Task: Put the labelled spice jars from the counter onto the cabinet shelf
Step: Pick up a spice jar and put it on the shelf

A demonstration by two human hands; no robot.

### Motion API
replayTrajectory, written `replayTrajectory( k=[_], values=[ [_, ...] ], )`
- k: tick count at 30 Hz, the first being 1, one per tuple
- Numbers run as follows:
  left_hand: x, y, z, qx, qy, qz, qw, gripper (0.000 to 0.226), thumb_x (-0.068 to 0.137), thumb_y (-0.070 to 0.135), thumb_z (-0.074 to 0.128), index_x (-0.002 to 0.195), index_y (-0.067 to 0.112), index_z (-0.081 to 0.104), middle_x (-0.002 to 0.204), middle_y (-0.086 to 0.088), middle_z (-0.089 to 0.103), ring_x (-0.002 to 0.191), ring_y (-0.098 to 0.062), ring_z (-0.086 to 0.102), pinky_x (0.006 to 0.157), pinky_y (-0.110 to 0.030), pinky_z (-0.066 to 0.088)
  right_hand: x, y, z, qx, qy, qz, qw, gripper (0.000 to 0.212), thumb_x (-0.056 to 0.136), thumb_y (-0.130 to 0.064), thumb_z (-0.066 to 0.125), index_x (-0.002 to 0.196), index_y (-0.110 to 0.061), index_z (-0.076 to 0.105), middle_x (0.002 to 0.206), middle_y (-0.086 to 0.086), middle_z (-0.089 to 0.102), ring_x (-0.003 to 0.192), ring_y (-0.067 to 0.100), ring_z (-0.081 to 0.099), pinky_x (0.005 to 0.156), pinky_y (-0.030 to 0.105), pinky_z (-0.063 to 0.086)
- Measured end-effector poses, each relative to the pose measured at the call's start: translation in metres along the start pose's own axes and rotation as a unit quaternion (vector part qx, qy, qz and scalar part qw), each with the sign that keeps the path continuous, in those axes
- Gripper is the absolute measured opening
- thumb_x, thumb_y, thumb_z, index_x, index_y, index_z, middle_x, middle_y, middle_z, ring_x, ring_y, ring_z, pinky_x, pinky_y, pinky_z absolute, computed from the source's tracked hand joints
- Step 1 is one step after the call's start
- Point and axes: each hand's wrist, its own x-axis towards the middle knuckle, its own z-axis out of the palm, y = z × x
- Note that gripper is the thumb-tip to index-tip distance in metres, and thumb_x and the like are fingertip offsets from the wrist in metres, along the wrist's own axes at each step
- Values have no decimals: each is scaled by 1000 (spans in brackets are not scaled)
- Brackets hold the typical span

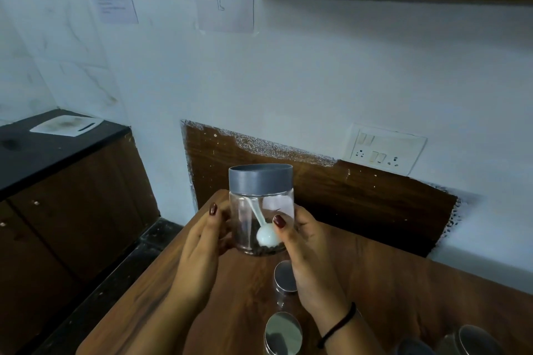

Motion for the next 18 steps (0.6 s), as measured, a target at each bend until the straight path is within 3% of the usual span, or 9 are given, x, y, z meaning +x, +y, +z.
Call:
replayTrajectory(
  k=[3,7,12,15,18],
  values=[
    [11,6,7,-28,-25,-43,998,89,57,88,62,120,25,63,109,9,75,109,-13,67,94,-31,52,4,-6,2,27,3,0,1000,72,69,-58,77,123,-13,59,112,4,72,101,17,70,77,23,55],
    [12,21,28,-61,-108,-41,991,85,78,77,38,137,17,53,128,-10,67,124,-26,60,107,-46,44,7,-11,-1,33,41,-11,999,60,72,-53,68,116,-14,55,103,4,71,90,16,70,69,23,55],
    [16,28,46,-115,-91,-20,989,106,61,87,60,136,12,52,126,-17,66,120,-30,63,95,-36,55,12,-20,-8,-28,63,-70,995,48,80,-51,61,105,-10,61,95,8,69,82,11,67,68,20,52],
    [18,27,52,-104,-62,-5,993,98,65,86,59,132,14,57,124,-20,66,119,-35,62,105,-53,47,14,-22,-15,-106,86,-100,985,42,83,-52,57,107,-19,64,103,5,67,90,10,68,72,24,54],
    [20,28,56,-76,-25,21,997,66,83,76,47,118,24,68,119,-21,67,117,-40,61,104,-64,41,14,-21,-19,-140,115,-127,975,40,87,-53,57,115,-24,64,110,1,68,100,18,68,81,35,57]
  ],
)
